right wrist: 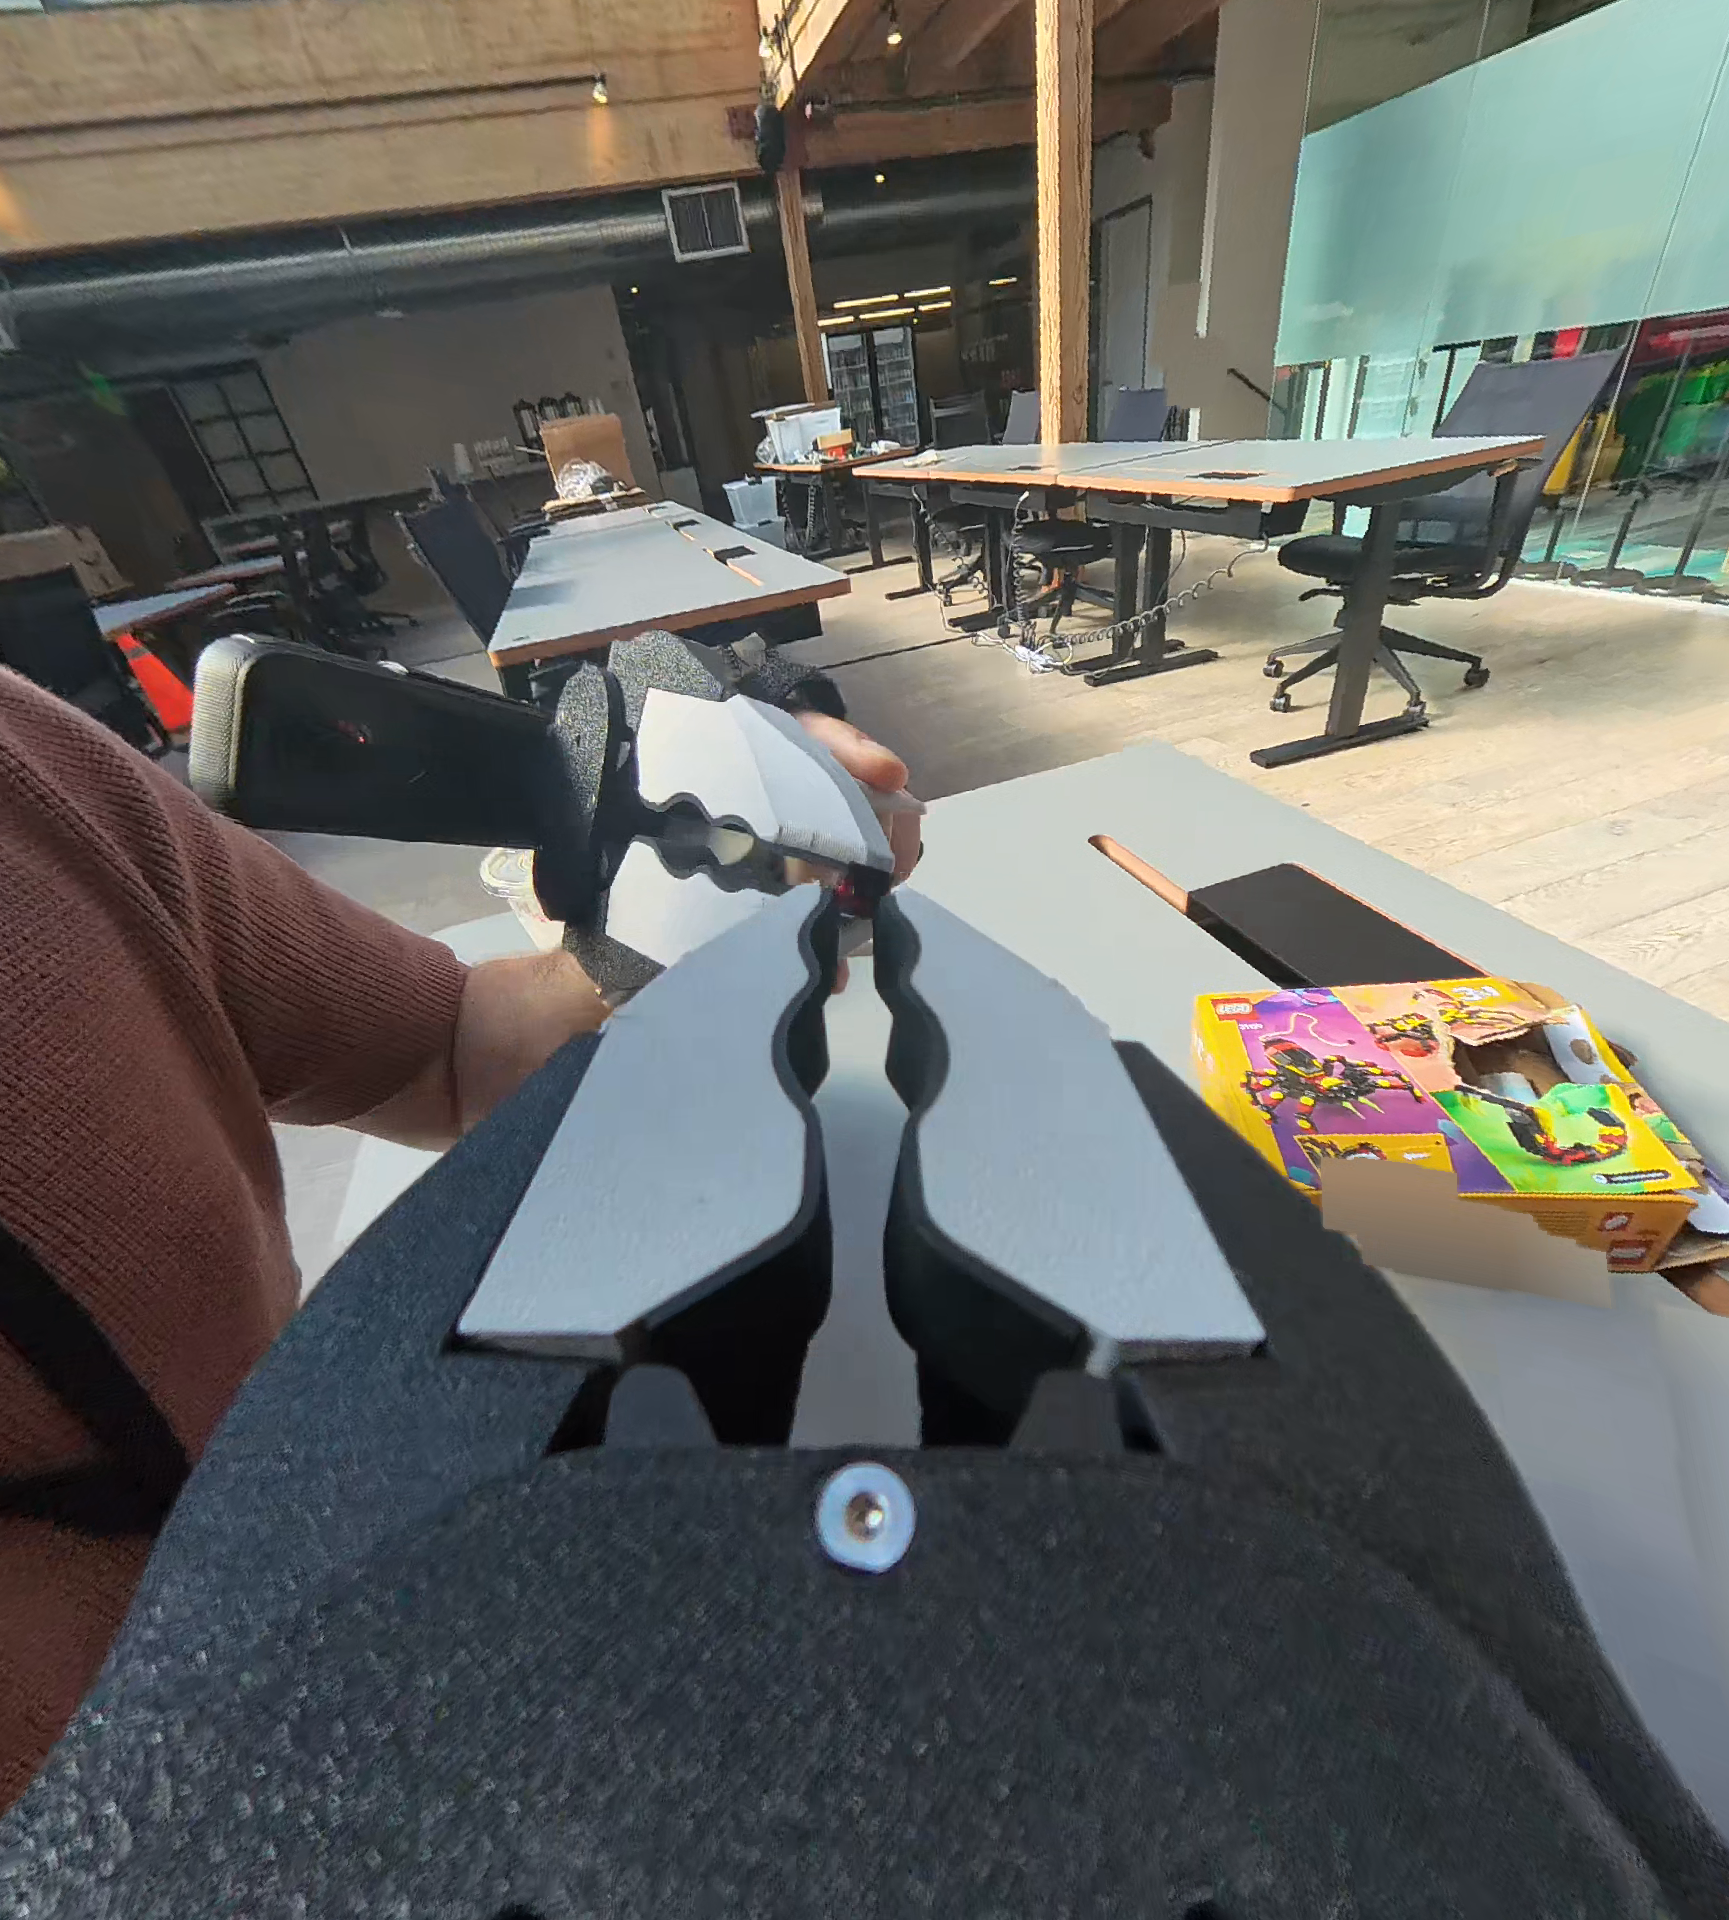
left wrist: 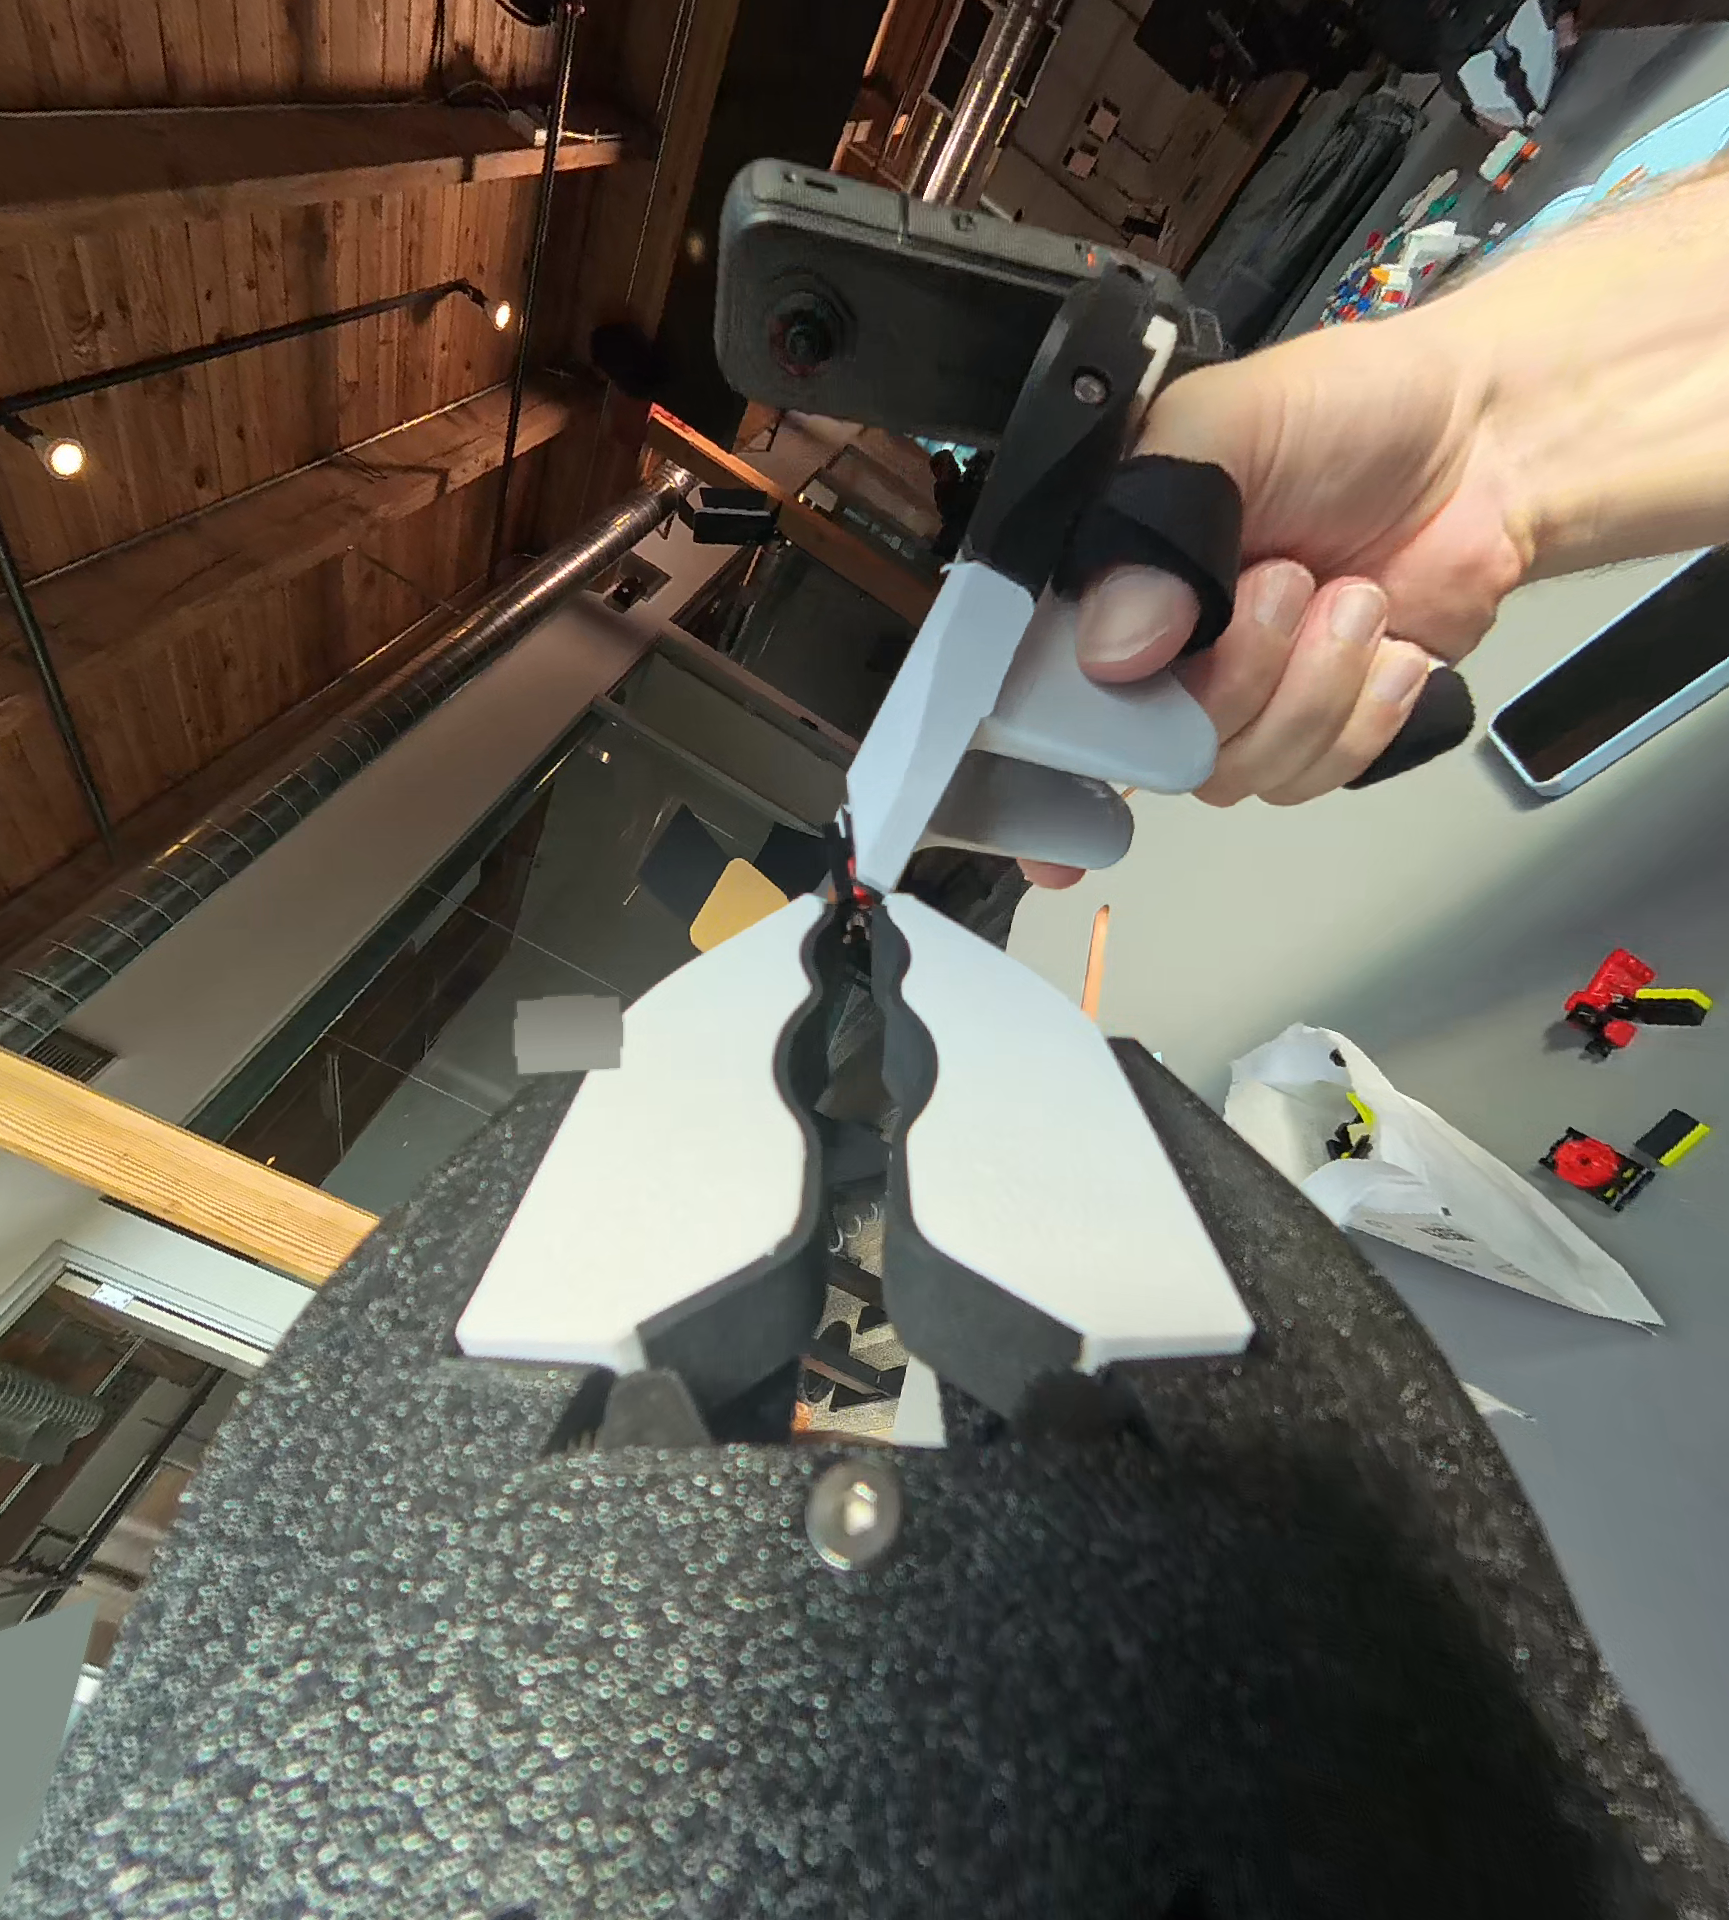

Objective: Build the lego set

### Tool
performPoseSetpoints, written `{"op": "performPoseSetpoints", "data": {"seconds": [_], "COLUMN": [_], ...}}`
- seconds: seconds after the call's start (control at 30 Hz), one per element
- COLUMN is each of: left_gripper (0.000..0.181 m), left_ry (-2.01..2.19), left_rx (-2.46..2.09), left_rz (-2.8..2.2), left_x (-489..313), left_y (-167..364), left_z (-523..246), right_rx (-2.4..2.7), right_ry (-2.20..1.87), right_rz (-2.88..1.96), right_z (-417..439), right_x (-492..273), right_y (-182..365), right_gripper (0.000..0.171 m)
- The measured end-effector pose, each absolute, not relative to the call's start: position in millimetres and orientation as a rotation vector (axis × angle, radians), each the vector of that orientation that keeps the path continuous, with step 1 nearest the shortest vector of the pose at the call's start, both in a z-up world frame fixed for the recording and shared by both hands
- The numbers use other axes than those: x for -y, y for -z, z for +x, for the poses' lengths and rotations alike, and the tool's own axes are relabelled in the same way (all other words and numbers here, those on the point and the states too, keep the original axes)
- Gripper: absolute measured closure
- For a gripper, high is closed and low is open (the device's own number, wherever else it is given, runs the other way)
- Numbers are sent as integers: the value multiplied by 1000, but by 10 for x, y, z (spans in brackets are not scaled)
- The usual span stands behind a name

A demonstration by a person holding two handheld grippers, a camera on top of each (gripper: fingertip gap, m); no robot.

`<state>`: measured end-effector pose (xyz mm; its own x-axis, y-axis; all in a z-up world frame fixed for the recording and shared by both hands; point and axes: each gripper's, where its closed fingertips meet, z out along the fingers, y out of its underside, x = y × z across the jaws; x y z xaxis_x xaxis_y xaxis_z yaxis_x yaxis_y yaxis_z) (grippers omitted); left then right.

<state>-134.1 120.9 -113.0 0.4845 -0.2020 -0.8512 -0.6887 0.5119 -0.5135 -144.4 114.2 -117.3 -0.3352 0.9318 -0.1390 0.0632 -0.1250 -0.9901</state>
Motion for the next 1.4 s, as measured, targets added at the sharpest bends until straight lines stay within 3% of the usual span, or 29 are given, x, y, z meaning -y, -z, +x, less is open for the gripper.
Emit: {"op": "performPoseSetpoints", "data": {"seconds": [0.17, 0.23, 0.3, 0.43, 0.67, 0.87, 1.03, 1.4], "left_gripper": [176, 176, 176, 176, 176, 176, 175, 175], "left_ry": [-370, -283, -326, -197, 894, 1226, 1136, 1036], "left_rx": [-1085, -1018, -965, -898, -452, -458, -603, -559], "left_rz": [-1060, -1047, -1077, -1128, -1120, -1180, -1253, -1112], "left_x": [-1232, -1146, -1203, -1330, -1337, -1292, -1172, -988], "left_y": [1189, 1046, 1015, 1092, 910, 1004, 1038, 705], "left_z": [-1376, -1457, -1610, -1515, -1692, -1565, -1445, -1626], "right_rx": [1502, 1389, 1279, 1353, 1219, 1346, 1502, 1313], "right_ry": [-1463, -1321, -1435, -1492, -1324, -779, -383, -392], "right_rz": [-1175, -1263, -1273, -1211, -951, -654, -443, -412], "right_z": [-1428, -1373, -1231, -1290, -1070, -1275, -1460, -1208], "right_x": [-1188, -1578, -1811, -1542, -1561, -1355, -1127, -1114], "right_y": [1269, 1304, 1217, 1129, 645, 843, 1226, 688], "right_gripper": [166, 171, 171, 171, 160, 158, 156, 160]}}
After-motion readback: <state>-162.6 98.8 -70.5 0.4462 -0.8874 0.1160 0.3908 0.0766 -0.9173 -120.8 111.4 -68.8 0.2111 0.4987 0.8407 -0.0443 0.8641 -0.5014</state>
